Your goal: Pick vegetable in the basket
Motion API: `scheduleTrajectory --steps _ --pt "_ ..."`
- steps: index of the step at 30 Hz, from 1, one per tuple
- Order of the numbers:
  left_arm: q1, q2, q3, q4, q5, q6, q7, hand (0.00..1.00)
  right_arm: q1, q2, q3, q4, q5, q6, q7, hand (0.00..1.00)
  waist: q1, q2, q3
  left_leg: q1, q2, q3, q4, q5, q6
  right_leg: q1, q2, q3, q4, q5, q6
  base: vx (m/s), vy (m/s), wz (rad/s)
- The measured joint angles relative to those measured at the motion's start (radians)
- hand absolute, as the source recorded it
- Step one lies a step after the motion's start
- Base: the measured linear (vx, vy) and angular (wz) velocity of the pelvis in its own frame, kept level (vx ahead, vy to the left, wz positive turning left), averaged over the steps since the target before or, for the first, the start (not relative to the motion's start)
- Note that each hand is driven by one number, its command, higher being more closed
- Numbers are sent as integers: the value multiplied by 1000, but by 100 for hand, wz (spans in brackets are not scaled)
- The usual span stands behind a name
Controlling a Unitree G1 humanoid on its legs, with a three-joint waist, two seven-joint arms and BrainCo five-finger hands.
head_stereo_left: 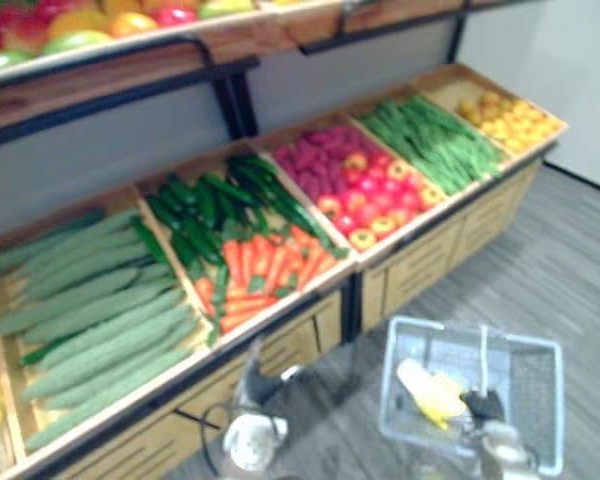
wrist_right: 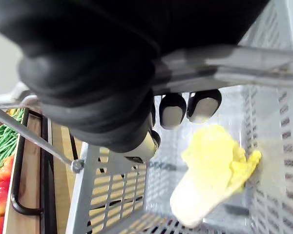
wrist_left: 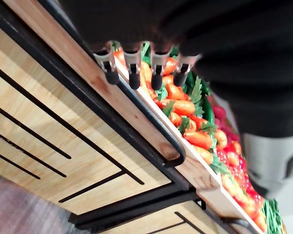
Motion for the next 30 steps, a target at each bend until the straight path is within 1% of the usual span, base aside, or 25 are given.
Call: scheduleTrajectory --steps 1,2,3,4,5,6,7,8,9,10,11,13,15,17,18,21,22,25,27,29,30 --pt "2 -1 1 1 0 0 2 0 -4 0 -8 -1 0 -5 -5 100 -4 0 -2 2 1 -29 -5 5 -9 -32 2 21 -26 -3 -2 329 -293 122" --pt "-7 0 -1 10 1 1 4 0 -5 0 -39 -7 0 -22 -20 100 -10 4 -4 2 17 -90 -9 16 -27 -76 10 57 -119 -7 -3 302 -371 144" --pt "-29 4 -8 30 1 1 8 0 2 1 -70 -3 1 -32 -28 100 -17 10 -1 -3 45 -159 -10 29 -48 -90 50 110 -273 -2 5 276 -405 156" --pt "-42 9 -7 44 1 1 14 0 7 4 -82 0 2 -34 -35 100 -20 10 -1 -7 57 -197 -11 38 -63 -88 78 154 -375 5 18 189 -360 160" --pt "-60 25 -7 62 1 0 16 0 13 16 -102 9 2 -43 -39 100 -28 4 -3 -24 70 -251 -20 50 -88 -77 117 243 -535 28 45 131 -402 173" --pt "-84 69 -6 77 1 -2 17 0 20 36 -118 39 2 -59 -43 100 -33 -49 -4 -29 51 -322 -50 70 -135 -44 123 371 -744 116 99 147 -529 189" --pt "-113 67 -15 134 2 4 13 0 16 35 -147 104 2 -57 -43 100 -25 -43 -1 -17 81 -363 -85 99 -160 -7 148 320 -758 165 100 173 -586 153" --pt "-113 65 -22 134 3 4 13 0 16 38 -156 113 3 -52 -49 100 -24 -32 -4 -22 92 -354 -88 115 -164 4 156 297 -759 167 88 184 -499 115" --pt "-113 64 -24 121 3 -1 13 0 23 35 -163 114 3 -54 -57 100 -26 -12 -2 -25 106 -347 -102 134 -166 7 183 311 -724 149 62 165 -371 96" --pt "-123 67 -15 114 4 -6 16 0 17 38 -172 120 4 -53 -63 100 -24 1 -2 -18 125 -354 -129 146 -181 4 203 309 -702 115 42 102 -277 80" --pt "-128 66 -7 114 6 -9 16 0 10 39 -175 129 5 -53 -64 100 -20 12 -2 -18 139 -356 -138 153 -187 3 211 293 -697 110 36 57 -249 55" --pt "-143 68 37 105 19 -14 23 0 8 38 -177 159 7 -52 -63 100 -13 39 -5 -24 173 -380 -150 174 -183 26 238 243 -722 103 21 35 -219 47" --pt "-146 70 76 84 20 -13 34 0 26 34 -182 167 7 -52 -64 100 -13 42 -7 -32 181 -386 -146 184 -181 55 239 204 -738 98 13 -3 -117 61" --pt "-168 76 104 57 19 -13 45 0 47 25 -182 167 6 -55 -64 100 -22 42 -9 -57 178 -381 -142 206 -183 72 223 157 -755 94 10 -22 -33 77" --pt "-194 89 112 49 18 -12 57 0 47 19 -182 168 6 -55 -64 100 -30 39 -7 -76 166 -371 -144 228 -177 68 208 134 -759 93 13 -22 15 62" --pt "-248 117 149 18 18 -11 80 0 43 15 -182 172 2 -56 -63 100 -31 42 -8 -90 145 -333 -185 272 -174 68 194 106 -789 107 21 -32 40 47" --pt "-262 128 162 10 18 -11 84 0 41 16 -182 177 2 -58 -62 100 -30 47 -11 -89 143 -327 -202 282 -179 67 193 103 -795 111 23 -16 68 22" --pt "-313 178 174 1 18 -10 104 0 37 16 -181 186 2 -64 -59 100 -31 48 -9 -96 134 -324 -244 305 -176 63 194 98 -834 128 25 -11 56 10" --pt "-357 205 173 1 20 -10 105 0 37 16 -179 185 2 -67 -58 100 -36 46 -8 -111 128 -322 -258 312 -173 48 195 106 -848 135 28 -1 51 5" --pt "-394 228 171 2 20 -10 105 0 31 16 -177 183 1 -73 -58 100 -39 48 6 -120 124 -318 -263 315 -173 41 195 113 -858 145 27 15 35 -3" --pt "-415 251 171 4 21 -10 105 0 18 16 -176 183 1 -73 -58 100 -44 49 13 -126 121 -306 -273 320 -172 22 195 129 -857 151 28 22 42 -22"
